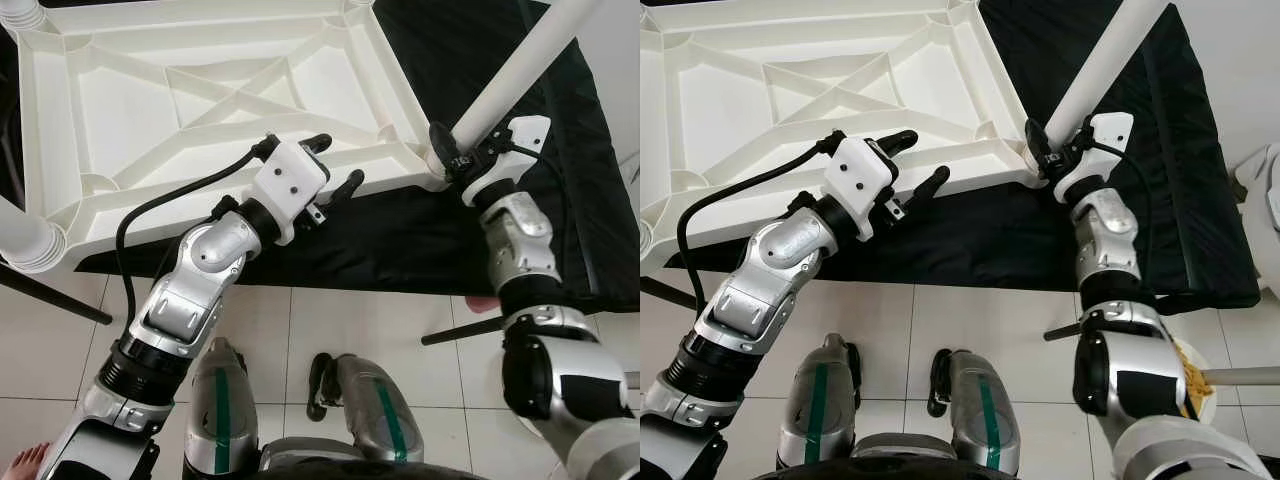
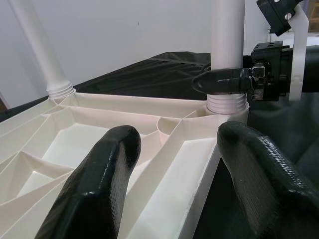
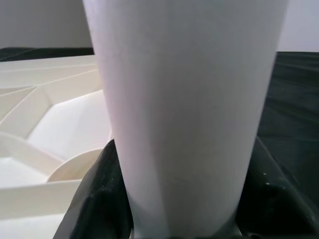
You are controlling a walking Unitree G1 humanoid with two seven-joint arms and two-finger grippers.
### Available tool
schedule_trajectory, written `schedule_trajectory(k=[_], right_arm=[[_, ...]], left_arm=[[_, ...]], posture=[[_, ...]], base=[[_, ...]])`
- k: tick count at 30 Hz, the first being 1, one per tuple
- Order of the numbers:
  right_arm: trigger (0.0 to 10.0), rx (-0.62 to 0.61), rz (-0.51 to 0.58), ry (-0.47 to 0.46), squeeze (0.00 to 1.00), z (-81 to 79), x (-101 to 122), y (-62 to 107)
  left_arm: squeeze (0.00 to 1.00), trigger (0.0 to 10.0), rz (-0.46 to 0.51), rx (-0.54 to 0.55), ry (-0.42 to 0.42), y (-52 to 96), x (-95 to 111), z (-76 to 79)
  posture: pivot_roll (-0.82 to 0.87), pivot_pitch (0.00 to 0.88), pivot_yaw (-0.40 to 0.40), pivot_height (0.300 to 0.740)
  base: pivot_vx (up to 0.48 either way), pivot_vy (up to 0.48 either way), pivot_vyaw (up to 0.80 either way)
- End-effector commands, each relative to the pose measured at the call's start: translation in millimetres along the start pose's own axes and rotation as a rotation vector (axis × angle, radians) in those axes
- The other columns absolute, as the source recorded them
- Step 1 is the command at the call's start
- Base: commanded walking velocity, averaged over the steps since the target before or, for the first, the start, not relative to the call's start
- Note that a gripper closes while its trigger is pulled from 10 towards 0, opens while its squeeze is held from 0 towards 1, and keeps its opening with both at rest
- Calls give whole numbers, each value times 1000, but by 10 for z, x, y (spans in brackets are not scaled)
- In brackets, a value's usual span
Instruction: Building children table
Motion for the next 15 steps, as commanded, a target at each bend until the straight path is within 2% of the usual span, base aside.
schedule_trajectory(k=[1,5,7,8,15], right_arm=[[0,-74,14,-12,0,51,-1,30],[0,-118,28,-29,0,68,12,35],[0,-310,37,-51,0,171,-20,86],[0,-368,43,-54,0,188,-28,114],[0,-537,72,-78,0,174,-52,230]], left_arm=[[0,10000,7,-61,12,2,15,102],[0,10000,7,-61,12,2,16,104],[0,10000,7,-61,14,-3,17,107],[0,10000,7,-62,14,-5,17,111],[0,10000,9,-63,14,-8,17,117]], posture=[[107,80,-113,740],[105,81,-115,740],[105,81,-115,740],[103,75,-117,740],[104,60,-117,740]], base=[[0,0,0],[0,0,0],[0,0,0],[0,0,0],[0,0,0]])
Point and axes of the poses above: a point about 5 cm out from each wrist's last joint towards the gripper, its own y axis pointing back from the gripper into the wrist, its own x axis along the axis of the wrist's last joint, z = x × y, the point moved 6 cm from there along -y, pointing out of the wrist towards the gripper, and after that the axes turned 10 degrees about -y, right-handed, at the moved point
